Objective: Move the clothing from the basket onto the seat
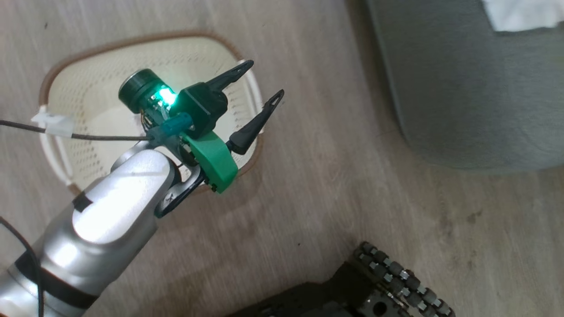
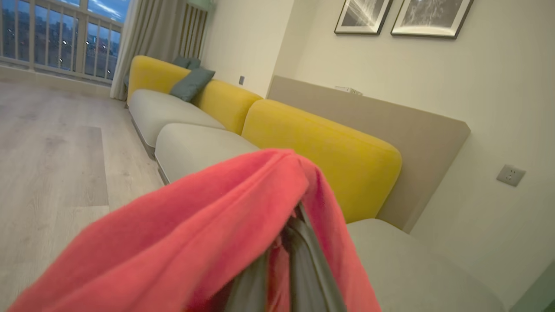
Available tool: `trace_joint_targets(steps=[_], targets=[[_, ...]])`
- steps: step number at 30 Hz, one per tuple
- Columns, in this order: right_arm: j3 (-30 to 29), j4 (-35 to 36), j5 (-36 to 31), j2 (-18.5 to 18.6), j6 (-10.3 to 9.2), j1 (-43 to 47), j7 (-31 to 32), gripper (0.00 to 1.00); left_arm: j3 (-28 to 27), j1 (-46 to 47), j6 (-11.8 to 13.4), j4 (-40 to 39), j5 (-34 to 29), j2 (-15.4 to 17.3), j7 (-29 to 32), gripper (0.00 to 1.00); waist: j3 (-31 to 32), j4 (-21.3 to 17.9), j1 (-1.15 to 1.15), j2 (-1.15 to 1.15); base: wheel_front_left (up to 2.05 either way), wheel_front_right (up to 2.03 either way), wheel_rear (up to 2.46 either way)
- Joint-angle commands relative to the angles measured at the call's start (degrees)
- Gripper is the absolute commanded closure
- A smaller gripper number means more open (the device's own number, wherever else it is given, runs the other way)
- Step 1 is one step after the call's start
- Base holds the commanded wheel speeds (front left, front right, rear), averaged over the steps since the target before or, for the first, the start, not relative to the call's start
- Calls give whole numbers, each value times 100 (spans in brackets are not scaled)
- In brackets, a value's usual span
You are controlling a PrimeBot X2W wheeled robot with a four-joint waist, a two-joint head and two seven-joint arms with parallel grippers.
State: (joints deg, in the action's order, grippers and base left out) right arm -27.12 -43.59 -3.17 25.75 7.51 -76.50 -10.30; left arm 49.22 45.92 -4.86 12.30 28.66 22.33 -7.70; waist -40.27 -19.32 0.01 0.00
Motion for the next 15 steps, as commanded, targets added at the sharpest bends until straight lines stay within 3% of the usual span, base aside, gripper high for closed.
trace_joint_targets(steps=[1,5,12,13,14,15], targets=[[-179,139,-58,248,-2,-187,81,100,-151,167,14,-236,-62,134,-4,0,-273,264,-1,0,0,0,0],[-762,73,-61,283,-2,-182,202,100,-116,177,5,-277,-68,169,9,0,-462,429,-1,0,0,0,0],[-1663,-177,-233,14,-2,846,192,100,-103,161,-11,-213,-20,229,-33,0,-554,548,-1,0,0,0,0],[-1736,-264,-223,-42,-2,980,166,96,-104,164,-15,-199,-15,241,-39,0,-551,546,-1,0,0,0,0],[-1783,-365,-190,-88,-2,1091,107,62,-107,165,-16,-181,-8,253,-46,0,-538,536,-1,0,0,0,0],[-1783,-365,-190,-88,-2,1091,107,62,-107,165,-16,-181,-8,253,-46,0,-538,536,-1,0,0,0,0]])
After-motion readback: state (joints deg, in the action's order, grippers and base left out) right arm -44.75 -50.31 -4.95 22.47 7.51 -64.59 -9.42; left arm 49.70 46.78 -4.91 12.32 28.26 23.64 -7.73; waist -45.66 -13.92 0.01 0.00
